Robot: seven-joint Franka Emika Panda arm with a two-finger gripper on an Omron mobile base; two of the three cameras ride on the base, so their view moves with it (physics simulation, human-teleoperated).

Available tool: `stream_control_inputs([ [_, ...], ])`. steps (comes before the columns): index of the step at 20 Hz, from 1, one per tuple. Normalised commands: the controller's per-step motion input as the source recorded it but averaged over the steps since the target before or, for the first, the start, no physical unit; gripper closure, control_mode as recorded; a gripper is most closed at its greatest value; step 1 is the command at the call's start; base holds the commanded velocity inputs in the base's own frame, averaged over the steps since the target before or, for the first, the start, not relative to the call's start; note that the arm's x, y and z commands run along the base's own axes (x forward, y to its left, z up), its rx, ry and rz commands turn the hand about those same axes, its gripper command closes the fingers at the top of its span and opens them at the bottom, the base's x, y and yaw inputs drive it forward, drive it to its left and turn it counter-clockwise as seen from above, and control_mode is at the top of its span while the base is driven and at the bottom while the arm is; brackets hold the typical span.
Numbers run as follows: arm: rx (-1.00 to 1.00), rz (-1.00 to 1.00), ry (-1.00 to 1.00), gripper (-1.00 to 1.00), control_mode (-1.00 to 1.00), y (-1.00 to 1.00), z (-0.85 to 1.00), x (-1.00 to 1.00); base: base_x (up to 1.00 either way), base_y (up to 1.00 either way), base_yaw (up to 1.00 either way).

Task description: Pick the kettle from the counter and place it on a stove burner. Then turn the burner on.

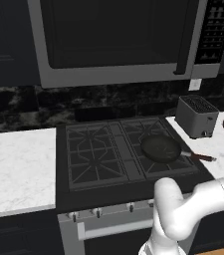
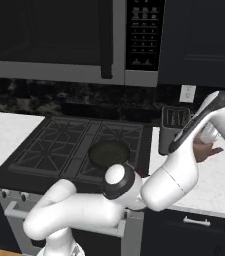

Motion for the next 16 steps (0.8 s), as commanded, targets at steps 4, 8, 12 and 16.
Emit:
stream_control_inputs([
  [4,0.19,0.00,-0.19,1.00,-1.00,1.00,0.71,-0.31,0.00,0.00,0.00],
  [8,0.12,0.00,-0.12,1.00,-1.00,1.00,0.36,-0.24,0.00,0.00,0.00],
  [12,0.05,0.00,-0.12,1.00,-1.00,1.00,0.04,-0.19,0.00,0.00,0.00],
  [16,0.00,0.00,-0.12,1.00,-1.00,1.00,0.00,-0.18,0.00,0.00,0.00],
])
